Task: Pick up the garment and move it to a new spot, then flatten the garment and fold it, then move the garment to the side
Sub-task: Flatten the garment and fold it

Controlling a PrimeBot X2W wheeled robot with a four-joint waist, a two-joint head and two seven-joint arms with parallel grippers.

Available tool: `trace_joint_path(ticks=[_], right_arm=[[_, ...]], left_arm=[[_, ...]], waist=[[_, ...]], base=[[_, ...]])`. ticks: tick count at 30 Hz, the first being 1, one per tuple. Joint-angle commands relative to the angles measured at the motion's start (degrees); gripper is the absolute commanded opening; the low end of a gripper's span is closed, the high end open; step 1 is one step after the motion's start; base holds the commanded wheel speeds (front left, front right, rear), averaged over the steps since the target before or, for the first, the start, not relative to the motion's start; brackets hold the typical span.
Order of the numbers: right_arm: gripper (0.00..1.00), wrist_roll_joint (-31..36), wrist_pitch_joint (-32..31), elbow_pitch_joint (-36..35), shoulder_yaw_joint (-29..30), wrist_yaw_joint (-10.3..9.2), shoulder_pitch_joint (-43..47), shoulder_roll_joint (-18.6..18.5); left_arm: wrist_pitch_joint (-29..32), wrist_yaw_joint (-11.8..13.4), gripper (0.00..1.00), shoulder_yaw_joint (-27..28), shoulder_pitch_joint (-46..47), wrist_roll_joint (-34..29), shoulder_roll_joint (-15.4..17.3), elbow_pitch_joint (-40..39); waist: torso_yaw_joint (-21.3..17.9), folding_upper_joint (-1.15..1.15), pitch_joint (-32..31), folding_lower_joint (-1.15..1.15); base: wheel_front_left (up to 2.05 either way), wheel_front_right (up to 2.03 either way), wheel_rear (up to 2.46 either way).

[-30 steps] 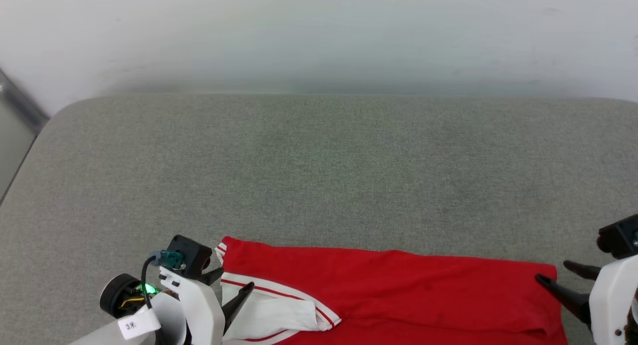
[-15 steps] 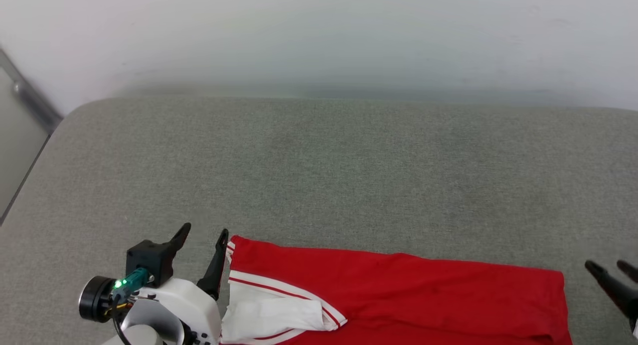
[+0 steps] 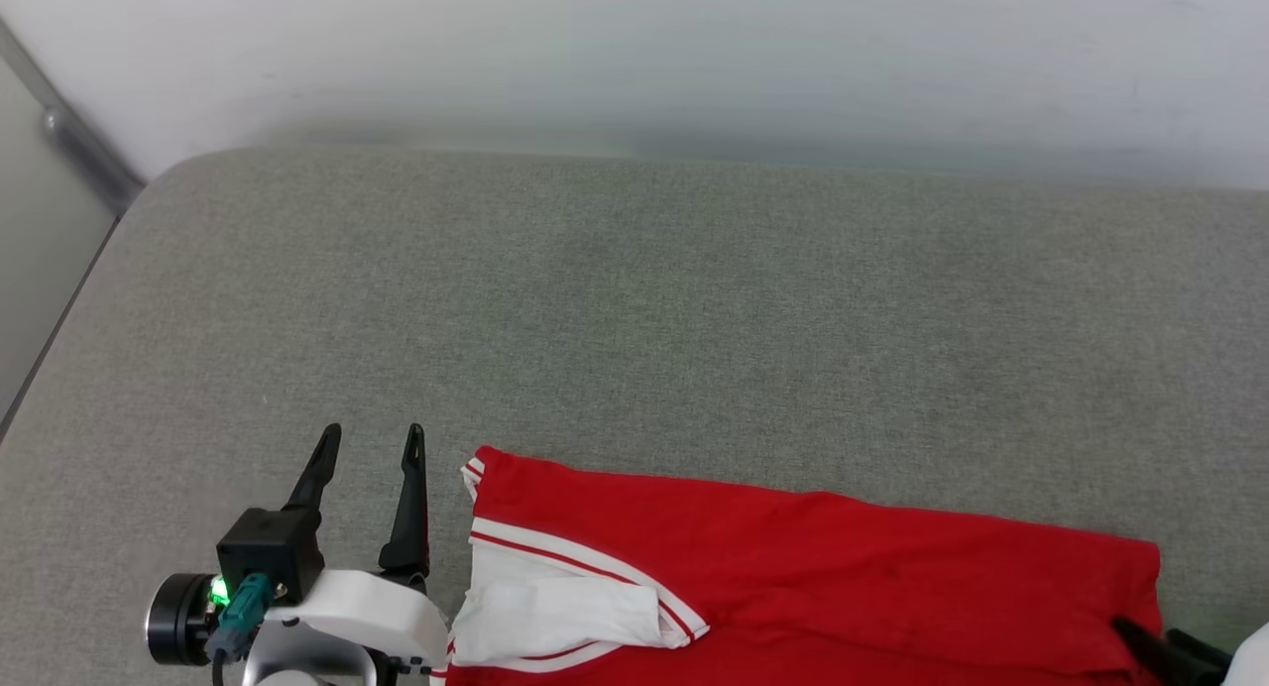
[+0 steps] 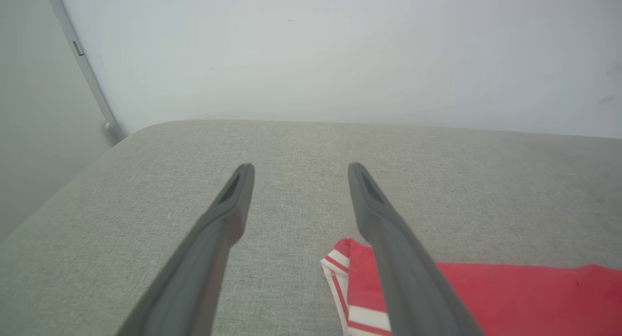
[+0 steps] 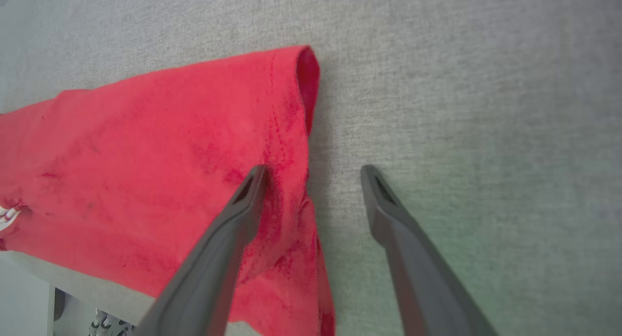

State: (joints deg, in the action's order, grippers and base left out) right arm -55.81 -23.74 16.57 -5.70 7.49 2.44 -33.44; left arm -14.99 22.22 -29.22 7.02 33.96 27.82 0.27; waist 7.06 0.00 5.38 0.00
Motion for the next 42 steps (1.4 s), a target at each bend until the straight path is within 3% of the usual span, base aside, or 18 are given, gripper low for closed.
trace_joint_path(ticks=[1,8,13,15,16,27,37,39,42], right_arm=[[1.00,-0.5,-0.2,0.4,-0.4,0.00,0.4,0.8],[1.00,-4.2,-5.1,1.8,-6.2,0.00,1.9,5.2],[1.00,-4.9,-5.7,1.6,-9.3,0.00,1.7,6.1],[0.20,-4.9,-5.5,1.6,-9.9,0.00,1.2,5.8],[0.00,-4.9,-5.2,1.5,-10.2,0.00,1.0,5.6],[0.00,-6.0,-1.4,0.5,-6.7,-0.06,-0.7,-1.0],[0.00,-6.1,-0.2,1.4,0.1,-0.03,1.5,-7.6],[0.00,-5.6,-1.4,0.0,0.5,-0.02,2.3,-8.8],[0.00,-3.3,-6.4,-12.1,-1.1,-0.01,3.2,-7.1]], left_arm=[[-0.2,-0.7,1.00,0.9,-0.9,-1.0,-0.8,0.2],[-0.2,-5.9,1.00,6.9,-3.4,-7.1,-6.9,2.0],[-0.3,-8.5,1.00,10.1,-4.6,-10.7,-10.4,3.0],[-0.3,-9.6,1.00,11.7,-4.6,-12.0,-11.4,3.5],[-0.3,-10.2,1.00,12.8,-4.5,-12.7,-12.1,3.4],[-0.2,-16.2,1.00,21.3,-7.3,-20.8,-19.0,3.4],[-0.2,-19.8,1.00,25.5,-9.6,-26.9,-22.1,2.9],[-0.2,-20.4,1.00,26.1,-10.5,-28.2,-22.5,3.0],[-0.2,-21.2,1.00,27.1,-11.5,-29.8,-23.5,3.0]], waist=[[0.4,0.00,0.4,0.00],[1.2,0.00,1.5,0.00],[1.3,0.00,1.9,0.00],[1.3,0.00,2.0,0.00],[1.4,0.00,2.0,0.00],[1.7,0.00,0.3,0.00],[1.3,0.00,-2.1,0.00],[1.2,0.00,-2.8,0.00],[0.8,0.00,-3.3,0.00]], base=[[0.00,0.00,0.00],[0.00,0.00,0.00],[0.00,0.00,0.00],[0.00,0.00,0.00],[0.00,0.00,0.00],[0.00,0.00,0.00],[0.00,0.00,0.00],[0.00,0.00,0.00],[0.00,0.00,0.00]])
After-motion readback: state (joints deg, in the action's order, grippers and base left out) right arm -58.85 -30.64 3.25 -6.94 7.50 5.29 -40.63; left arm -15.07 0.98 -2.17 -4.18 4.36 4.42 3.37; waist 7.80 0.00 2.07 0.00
